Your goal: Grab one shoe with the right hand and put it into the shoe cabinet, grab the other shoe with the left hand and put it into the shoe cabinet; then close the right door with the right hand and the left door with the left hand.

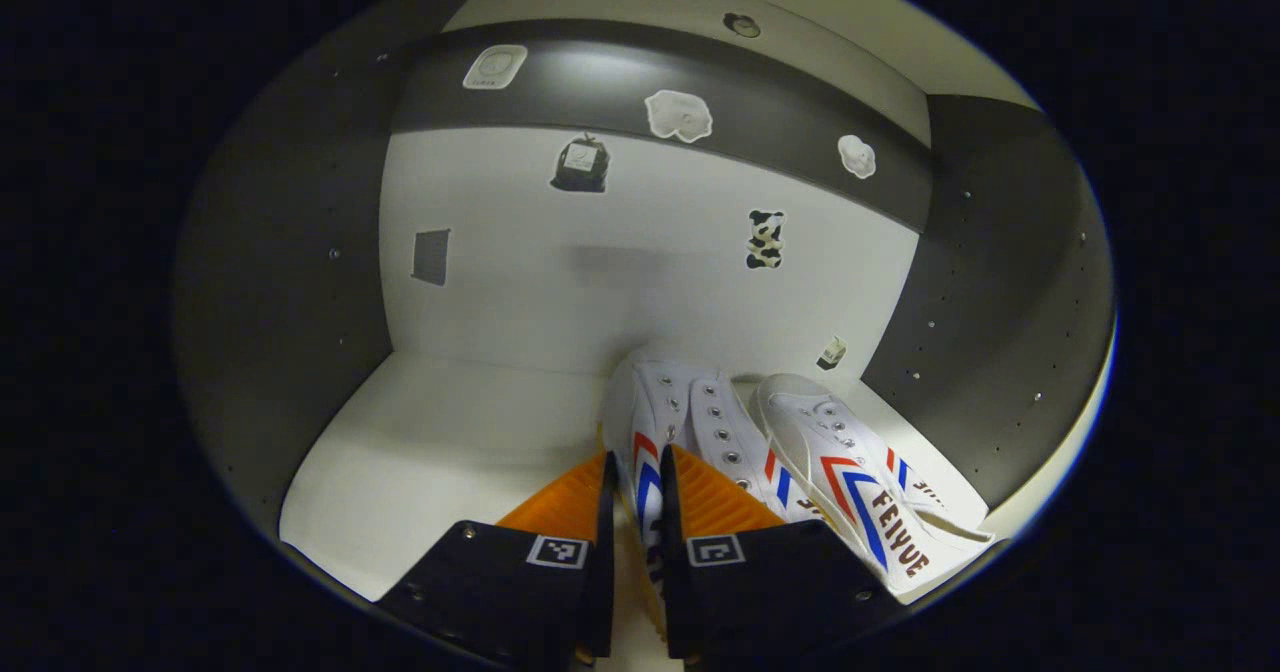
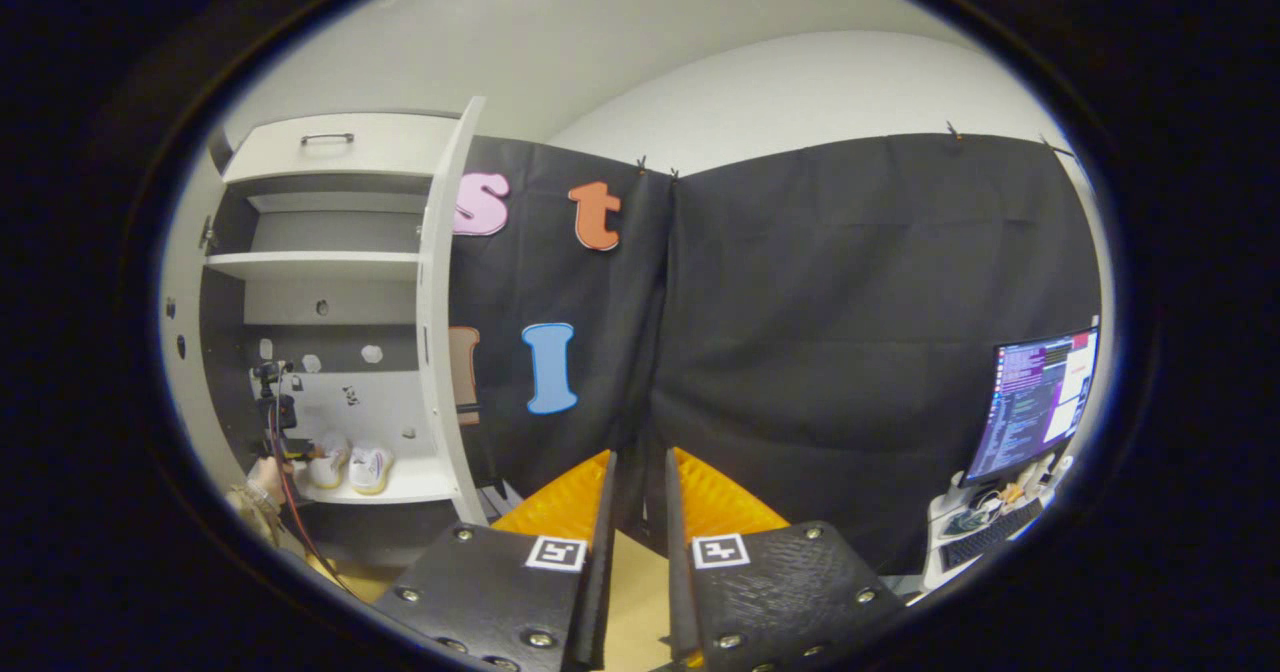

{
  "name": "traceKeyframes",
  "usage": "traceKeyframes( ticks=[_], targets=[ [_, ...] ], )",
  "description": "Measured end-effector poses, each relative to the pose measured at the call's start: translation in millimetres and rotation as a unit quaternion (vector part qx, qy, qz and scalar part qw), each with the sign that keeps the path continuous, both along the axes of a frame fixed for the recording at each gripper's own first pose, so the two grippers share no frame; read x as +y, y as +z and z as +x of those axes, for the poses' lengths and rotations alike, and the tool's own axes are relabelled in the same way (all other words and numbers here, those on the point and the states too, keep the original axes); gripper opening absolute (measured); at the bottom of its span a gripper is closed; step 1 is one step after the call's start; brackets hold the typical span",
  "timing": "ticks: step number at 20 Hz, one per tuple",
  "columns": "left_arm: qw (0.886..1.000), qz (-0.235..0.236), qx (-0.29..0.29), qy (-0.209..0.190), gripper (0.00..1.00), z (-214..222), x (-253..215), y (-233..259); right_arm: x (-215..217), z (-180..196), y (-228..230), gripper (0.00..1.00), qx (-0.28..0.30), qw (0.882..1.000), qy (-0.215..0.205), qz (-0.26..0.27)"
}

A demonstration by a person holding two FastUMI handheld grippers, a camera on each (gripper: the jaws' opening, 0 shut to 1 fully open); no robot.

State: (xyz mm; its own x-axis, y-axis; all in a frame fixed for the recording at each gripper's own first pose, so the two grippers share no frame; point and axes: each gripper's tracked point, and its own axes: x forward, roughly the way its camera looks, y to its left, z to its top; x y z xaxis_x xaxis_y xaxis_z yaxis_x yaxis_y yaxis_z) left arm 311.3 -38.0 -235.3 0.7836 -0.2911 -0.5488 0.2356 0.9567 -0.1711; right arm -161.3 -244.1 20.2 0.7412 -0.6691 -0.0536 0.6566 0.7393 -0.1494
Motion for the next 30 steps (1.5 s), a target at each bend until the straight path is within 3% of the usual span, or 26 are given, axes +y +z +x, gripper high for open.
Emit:
traceKeyframes(
  ticks=[3, 4, 5, 6, 7, 10, 16, 21, 26, 28, 30],
  targets=[
    [1.000, -0.014, 0.005, -0.003, 0.26, -2, 1, 0, 2, 12, 2, 0.28, -0.007, 1.000, 0.013, -0.003],
    [1.000, -0.010, 0.006, -0.003, 0.35, -3, 1, 0, 3, 15, 3, 0.29, -0.010, 1.000, 0.017, -0.002],
    [1.000, 0.002, 0.004, -0.002, 0.37, -3, 6, -1, 2, 18, 2, 0.29, -0.014, 1.000, 0.021, 0.001],
    [1.000, 0.001, 0.003, -0.008, 0.67, -7, 6, 4, 3, 20, 2, 0.29, -0.017, 1.000, 0.026, 0.005],
    [1.000, -0.001, -0.004, -0.010, 0.61, -9, 5, 10, 3, 23, 2, 0.29, -0.021, 0.999, 0.031, 0.008],
    [1.000, -0.005, -0.025, -0.011, 0.61, -20, 8, 35, -3, 28, 0, 0.28, -0.017, 0.999, 0.042, 0.007],
    [0.995, -0.012, -0.095, -0.039, 0.61, -63, -3, 115, -12, 53, -2, 0.29, -0.021, 0.994, 0.107, 0.026],
    [0.988, -0.028, -0.144, -0.045, 0.60, -113, -8, 181, -23, 74, -4, 0.31, -0.013, 0.984, 0.171, 0.044],
    [0.983, -0.016, -0.178, -0.046, 0.60, -170, -4, 232, -24, 94, -16, 0.27, -0.009, 0.970, 0.233, 0.063],
    [0.980, -0.013, -0.191, -0.045, 0.62, -195, -1, 252, -24, 99, -24, 0.29, -0.005, 0.964, 0.253, 0.077],
    [0.977, -0.004, -0.209, -0.038, 0.81, -214, 6, 270, -21, 109, -28, 0.60, -0.003, 0.956, 0.278, 0.090]
  ],
)
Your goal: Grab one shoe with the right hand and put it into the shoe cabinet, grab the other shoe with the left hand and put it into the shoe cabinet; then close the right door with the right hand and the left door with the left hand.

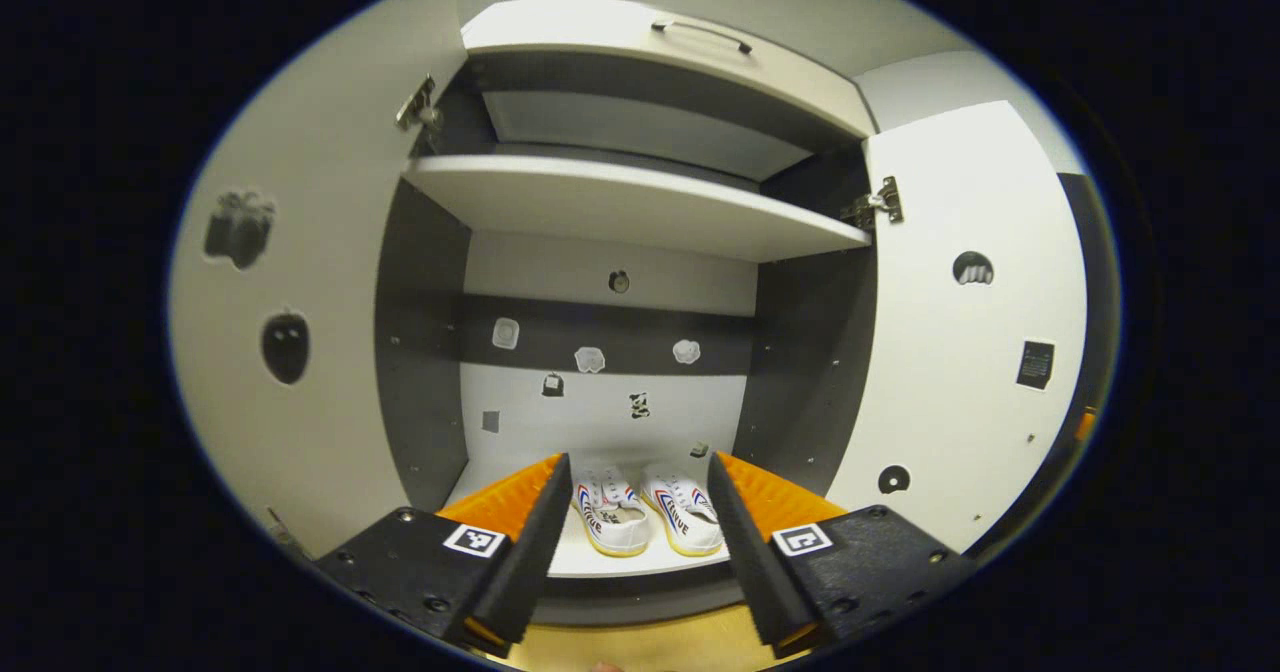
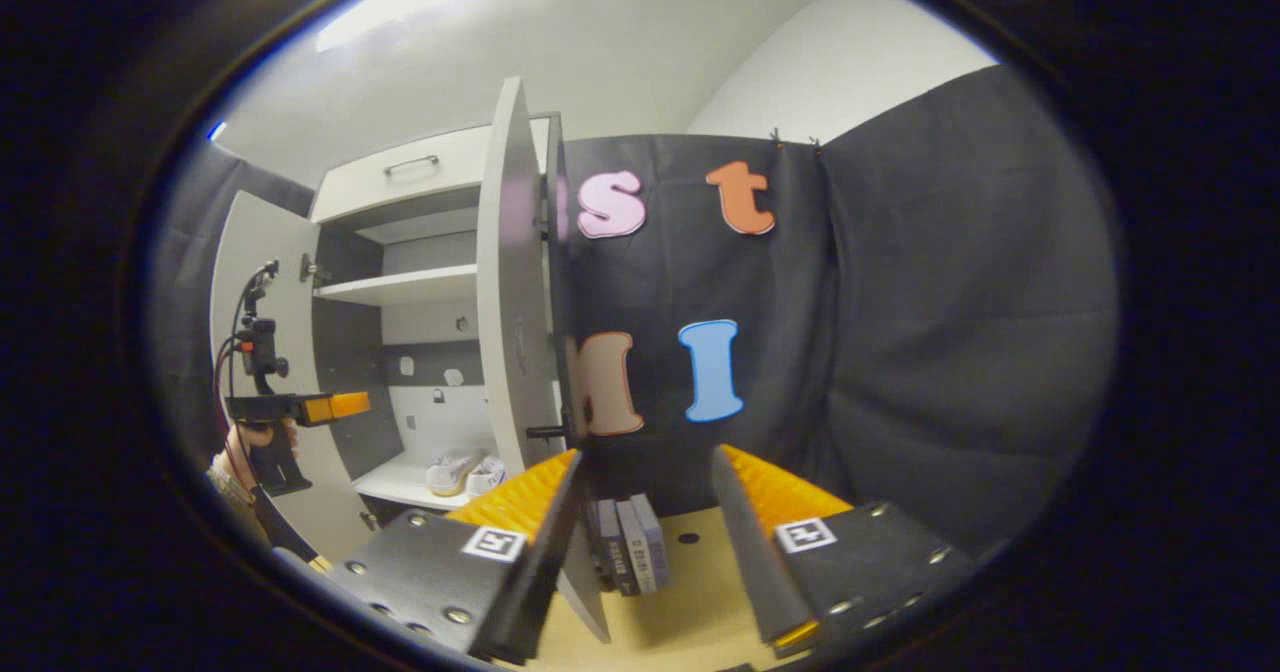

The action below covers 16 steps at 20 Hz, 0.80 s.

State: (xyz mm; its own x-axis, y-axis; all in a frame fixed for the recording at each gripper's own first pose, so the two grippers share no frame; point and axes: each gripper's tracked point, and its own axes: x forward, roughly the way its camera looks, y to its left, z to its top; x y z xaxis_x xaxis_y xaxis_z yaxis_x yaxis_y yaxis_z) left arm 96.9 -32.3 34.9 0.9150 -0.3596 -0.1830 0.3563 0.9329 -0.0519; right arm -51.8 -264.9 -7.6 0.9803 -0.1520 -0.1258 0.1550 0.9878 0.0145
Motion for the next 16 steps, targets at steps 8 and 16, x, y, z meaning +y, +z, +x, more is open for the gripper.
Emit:
traceKeyframes(
  ticks=[8, 16],
  targets=[
    [0.998, 0.008, -0.041, 0.046, 0.96, -73, 38, 59, 8, 42, -24, 0.97, 0.015, 0.998, 0.054, 0.019],
    [0.990, 0.038, -0.050, 0.126, 0.96, -132, 99, 80, 22, 61, -44, 0.97, 0.048, 0.995, 0.084, 0.016]
  ],
)
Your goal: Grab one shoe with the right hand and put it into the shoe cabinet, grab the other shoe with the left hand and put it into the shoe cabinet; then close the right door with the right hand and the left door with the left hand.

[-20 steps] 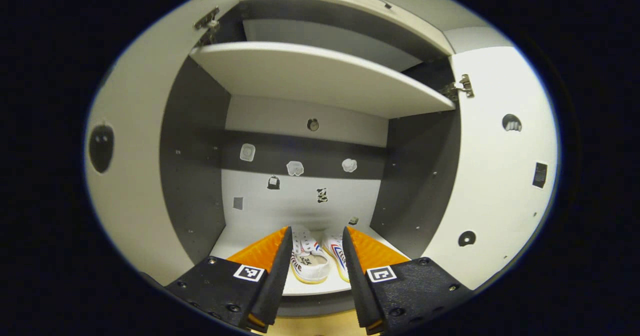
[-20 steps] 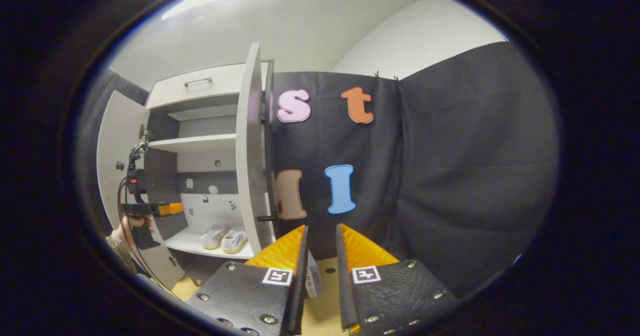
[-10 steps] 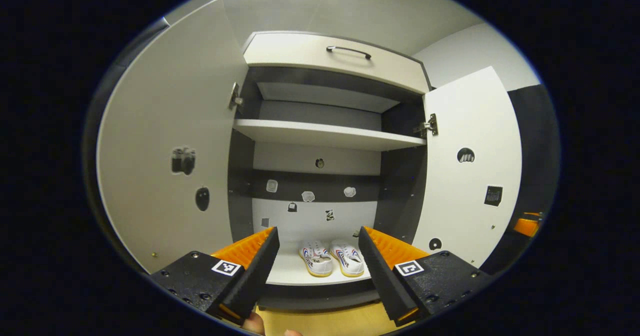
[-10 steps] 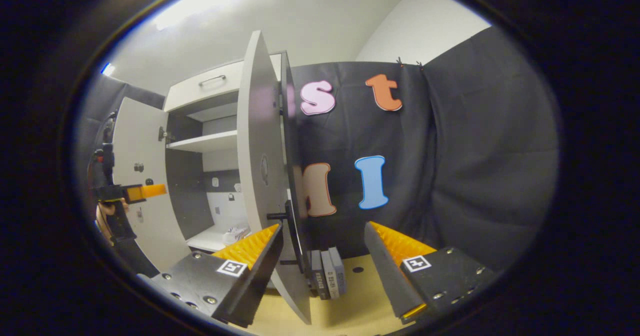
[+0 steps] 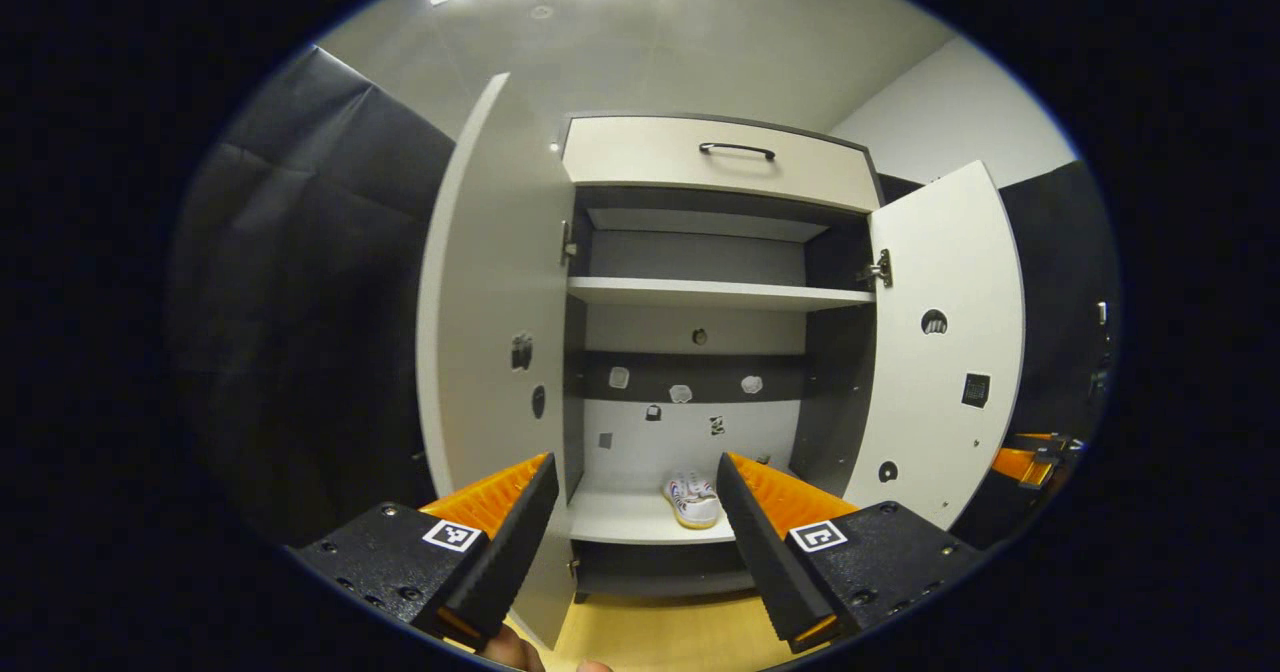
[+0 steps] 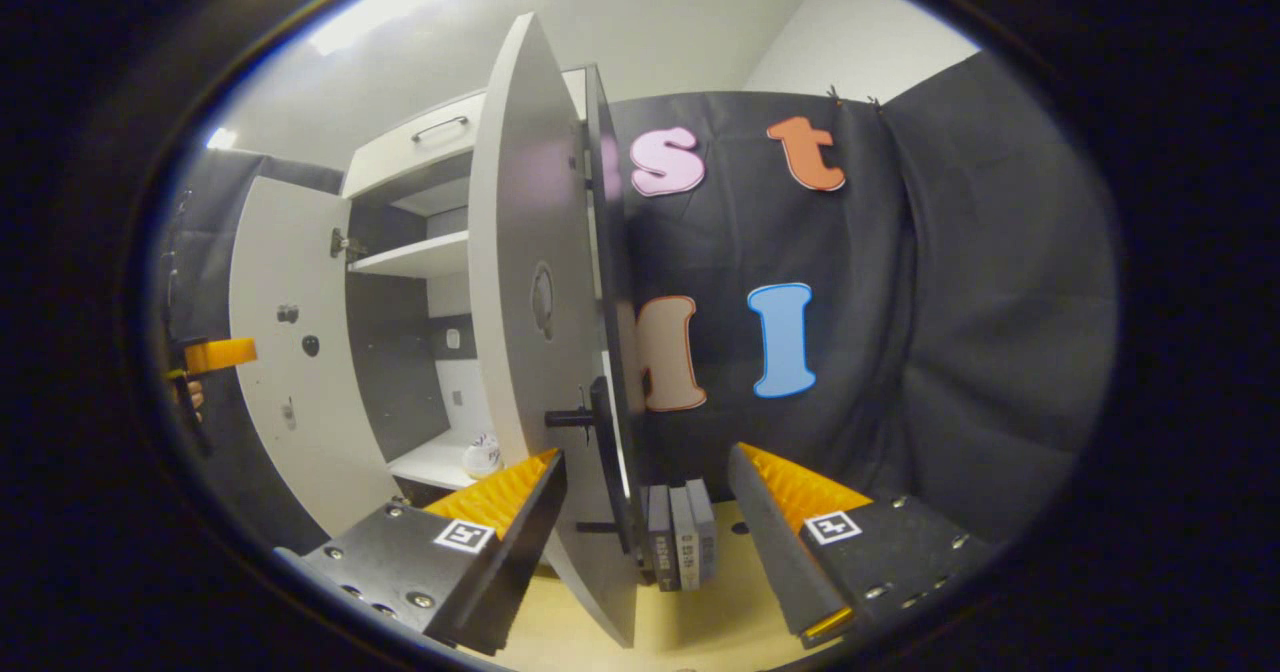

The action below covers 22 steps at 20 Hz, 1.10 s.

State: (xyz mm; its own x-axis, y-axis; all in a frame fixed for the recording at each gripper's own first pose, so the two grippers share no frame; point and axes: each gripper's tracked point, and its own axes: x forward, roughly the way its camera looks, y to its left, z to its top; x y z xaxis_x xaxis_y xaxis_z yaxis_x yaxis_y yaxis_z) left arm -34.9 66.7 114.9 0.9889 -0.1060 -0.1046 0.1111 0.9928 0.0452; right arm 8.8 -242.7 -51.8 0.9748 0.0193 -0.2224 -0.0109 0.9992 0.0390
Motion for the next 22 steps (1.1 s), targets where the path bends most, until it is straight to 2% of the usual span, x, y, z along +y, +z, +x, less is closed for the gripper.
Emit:
traceKeyframes(
  ticks=[2, 3, 4, 5, 7, 11, 12, 13, 14, 15, 16, 18, 20, 21, 22],
  targets=[
    [1.000, 0.004, -0.007, 0.026, 0.93, -6, 19, 5, 3, 1, -1, 0.97, 0.002, 1.000, 0.005, 0.002],
    [0.999, 0.003, -0.015, 0.038, 0.96, -9, 29, 9, 4, 1, -1, 1.00, 0.001, 1.000, 0.007, 0.003],
    [0.998, 0.000, -0.021, 0.051, 0.92, -11, 37, 12, 5, 1, -1, 0.99, -0.001, 1.000, 0.010, 0.001],
    [0.998, -0.005, -0.023, 0.064, 0.96, -14, 46, 14, 7, 1, 0, 0.98, -0.002, 1.000, 0.012, -0.002],
    [0.995, -0.012, -0.021, 0.093, 0.92, -22, 69, 14, 12, 2, 1, 0.97, -0.008, 1.000, 0.018, -0.013],
    [0.989, -0.009, -0.020, 0.146, 1.00, -38, 113, 13, 24, 3, 2, 0.97, -0.012, 0.999, 0.030, -0.022],
    [0.988, -0.010, -0.020, 0.155, 0.92, -41, 121, 12, 29, 3, 0, 0.97, -0.009, 0.999, 0.035, -0.017],
    [0.986, -0.013, -0.019, 0.164, 0.96, -42, 129, 11, 35, 3, -1, 0.97, -0.007, 0.999, 0.041, -0.012],
    [0.985, -0.016, -0.016, 0.171, 0.92, -45, 135, 10, 42, 3, -1, 0.97, -0.006, 0.999, 0.046, -0.009],
    [0.984, -0.018, -0.014, 0.177, 0.96, -48, 142, 9, 49, 4, -1, 0.97, -0.006, 0.999, 0.052, -0.007],
    [0.983, -0.020, -0.014, 0.183, 0.93, -51, 148, 9, 56, 6, -2, 0.97, -0.006, 0.998, 0.060, -0.006],
    [0.981, -0.020, -0.017, 0.195, 1.00, -55, 159, 10, 72, 9, -5, 0.97, -0.003, 0.997, 0.075, -0.002],
    [0.978, -0.019, -0.017, 0.206, 0.92, -62, 170, 10, 87, 13, -7, 0.97, -0.002, 0.996, 0.091, 0.000],
    [0.977, -0.018, -0.016, 0.212, 0.96, -64, 175, 10, 94, 15, -8, 0.97, -0.002, 0.995, 0.096, -0.002],
    [0.976, -0.018, -0.017, 0.216, 0.93, -67, 180, 10, 100, 18, -9, 0.97, -0.002, 0.995, 0.100, -0.004]
  ],
)
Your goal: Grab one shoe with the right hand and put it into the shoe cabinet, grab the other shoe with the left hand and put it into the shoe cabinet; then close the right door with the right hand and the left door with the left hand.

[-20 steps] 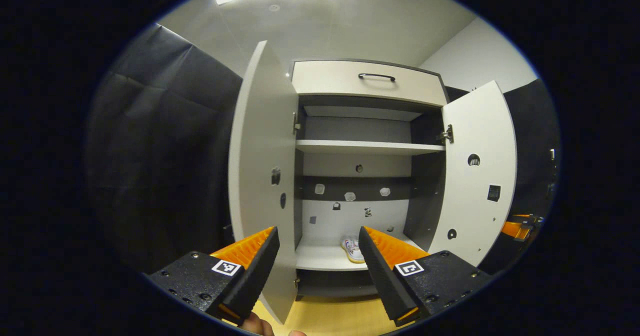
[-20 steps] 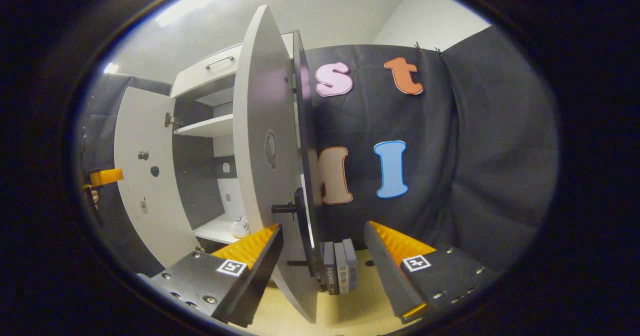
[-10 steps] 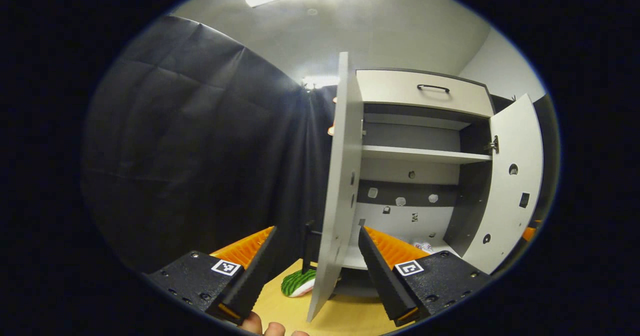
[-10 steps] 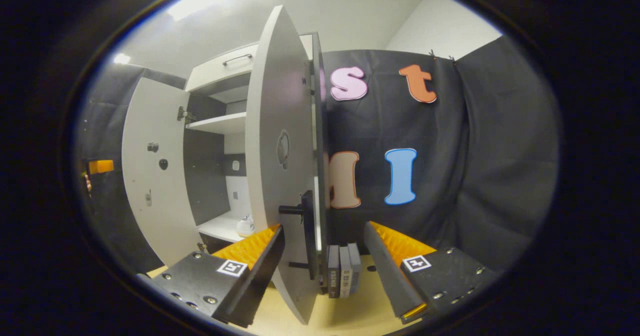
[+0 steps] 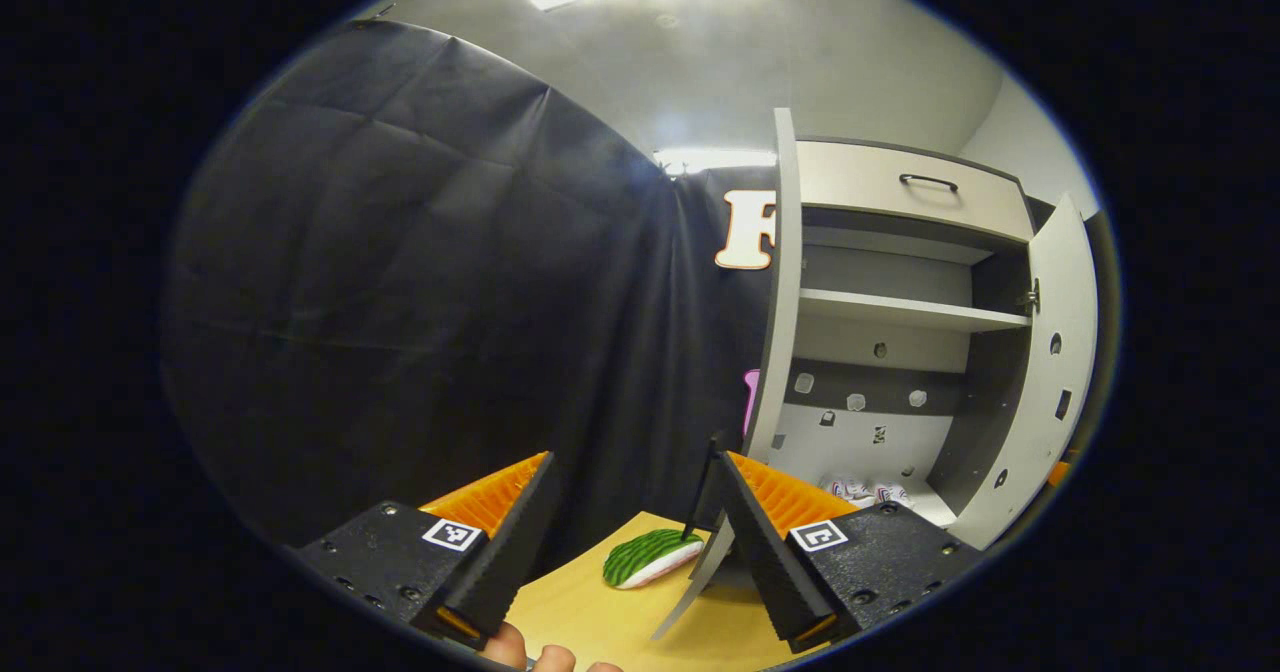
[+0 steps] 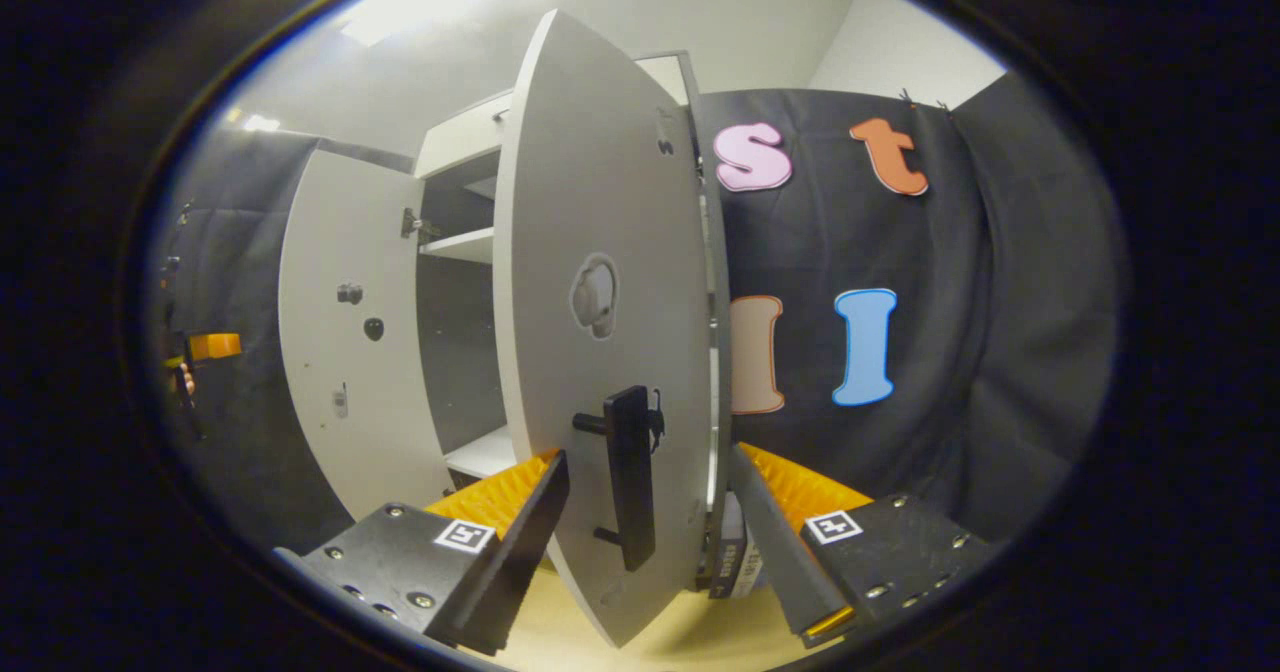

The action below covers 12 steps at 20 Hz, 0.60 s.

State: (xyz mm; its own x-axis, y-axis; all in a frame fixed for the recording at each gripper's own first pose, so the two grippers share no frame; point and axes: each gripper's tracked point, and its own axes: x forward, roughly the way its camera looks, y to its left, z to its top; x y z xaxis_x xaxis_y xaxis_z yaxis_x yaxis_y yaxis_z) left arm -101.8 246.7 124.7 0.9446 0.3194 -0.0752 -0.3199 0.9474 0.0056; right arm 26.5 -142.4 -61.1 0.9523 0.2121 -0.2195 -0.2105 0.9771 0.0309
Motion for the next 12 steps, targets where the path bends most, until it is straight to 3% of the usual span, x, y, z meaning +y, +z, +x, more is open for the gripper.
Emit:
traceKeyframes(
  ticks=[2, 5, 6, 10, 12],
  targets=[
    [1.000, 0.001, -0.003, 0.010, 1.00, -5, 8, 2, 12, 5, -1, 0.97, 0.000, 1.000, 0.012, 0.000],
    [1.000, 0.000, -0.002, 0.020, 0.92, -10, 18, 0, 29, 14, -5, 0.97, 0.002, 1.000, 0.027, 0.007],
    [1.000, 0.001, 0.000, 0.021, 0.96, -11, 20, -1, 35, 16, -6, 0.97, 0.002, 0.999, 0.031, 0.010],
    [1.000, 0.007, 0.009, 0.028, 0.93, -15, 28, -8, 61, 28, -11, 0.97, 0.004, 0.999, 0.050, 0.013],
    [0.999, 0.013, 0.017, 0.032, 0.96, -16, 32, -12, 79, 33, -13, 0.97, 0.005, 0.998, 0.066, 0.019]
  ],
)
